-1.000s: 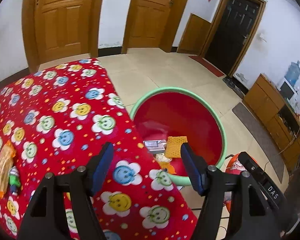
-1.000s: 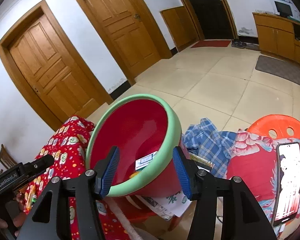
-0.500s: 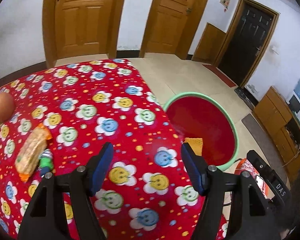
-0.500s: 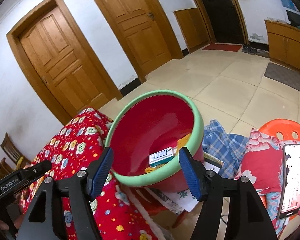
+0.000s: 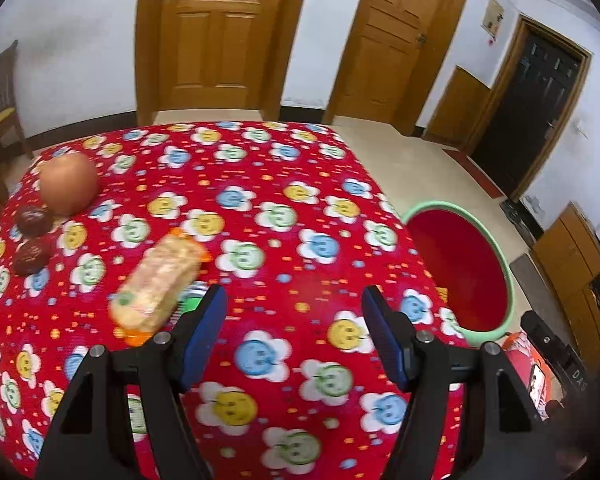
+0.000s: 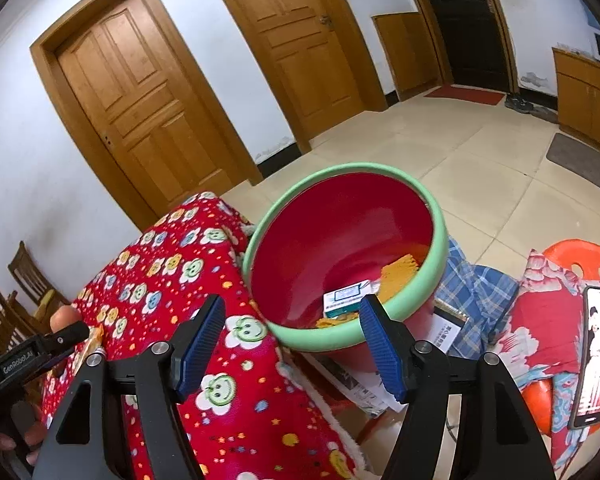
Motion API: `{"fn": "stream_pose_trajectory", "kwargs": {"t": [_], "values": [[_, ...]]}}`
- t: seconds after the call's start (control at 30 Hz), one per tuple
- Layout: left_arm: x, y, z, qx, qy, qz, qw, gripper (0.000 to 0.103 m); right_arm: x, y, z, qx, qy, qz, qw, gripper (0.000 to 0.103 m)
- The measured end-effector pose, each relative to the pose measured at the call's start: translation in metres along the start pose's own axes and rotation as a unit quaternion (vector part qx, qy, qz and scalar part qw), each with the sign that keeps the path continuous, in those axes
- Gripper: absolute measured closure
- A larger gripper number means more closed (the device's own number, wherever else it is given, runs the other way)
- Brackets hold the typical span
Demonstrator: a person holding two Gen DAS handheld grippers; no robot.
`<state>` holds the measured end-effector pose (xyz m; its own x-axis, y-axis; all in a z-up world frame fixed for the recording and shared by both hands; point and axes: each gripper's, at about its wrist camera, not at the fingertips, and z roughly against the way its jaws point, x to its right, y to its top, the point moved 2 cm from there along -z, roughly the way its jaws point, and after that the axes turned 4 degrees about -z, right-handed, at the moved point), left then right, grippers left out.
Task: Collect trash
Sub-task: 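Move both tools back over the table toward the snack packet, then grasp the clear snack packet with the left tool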
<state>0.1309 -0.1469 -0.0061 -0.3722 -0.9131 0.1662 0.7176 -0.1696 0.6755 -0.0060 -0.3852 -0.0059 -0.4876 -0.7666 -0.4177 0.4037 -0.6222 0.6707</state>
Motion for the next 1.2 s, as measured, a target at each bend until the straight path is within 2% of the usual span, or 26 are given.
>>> {"fn": "stream_pose_trajectory", "kwargs": {"t": [0.27,0.5,0.7,0.83,1.0,1.07,1.13,1.2], "values": [[-0.045,-0.004,0.004,0.005,0.037,0.025,0.999,0.034,-0.02,-0.01,-0.007,-0.016,0.007,0.017,1.0,0.031],[-0.08,-0.004,-0.006,-0.001,0.089,0.035,0.9954,0.034,-0.036,-0.019,-0.016,-0.032,0.012,0.031,0.999,0.031],[-0.097,-0.006,-0.025,-0.023,0.093,0.045,0.9944,0.034,-0.045,-0.024,-0.023,-0.043,0.011,0.039,0.998,0.031],[-0.1,-0.009,-0.037,-0.037,0.082,0.044,0.995,0.034,-0.05,-0.026,-0.027,-0.048,0.009,0.044,0.998,0.031],[-0.098,-0.011,-0.041,-0.035,0.076,0.034,0.9959,0.034,-0.058,-0.029,-0.033,-0.058,0.011,0.05,0.997,0.031],[-0.096,-0.011,-0.041,-0.034,0.072,0.026,0.9964,0.041,-0.062,-0.031,-0.035,-0.062,0.013,0.055,0.996,0.031],[-0.094,-0.012,-0.041,-0.04,0.061,0.023,0.9971,0.055,-0.067,-0.032,-0.036,-0.065,0.016,0.059,0.996,0.031],[-0.092,-0.013,-0.041,-0.041,0.056,0.02,0.9974,0.059,-0.072,-0.033,-0.037,-0.066,0.019,0.064,0.996,0.031]]}}
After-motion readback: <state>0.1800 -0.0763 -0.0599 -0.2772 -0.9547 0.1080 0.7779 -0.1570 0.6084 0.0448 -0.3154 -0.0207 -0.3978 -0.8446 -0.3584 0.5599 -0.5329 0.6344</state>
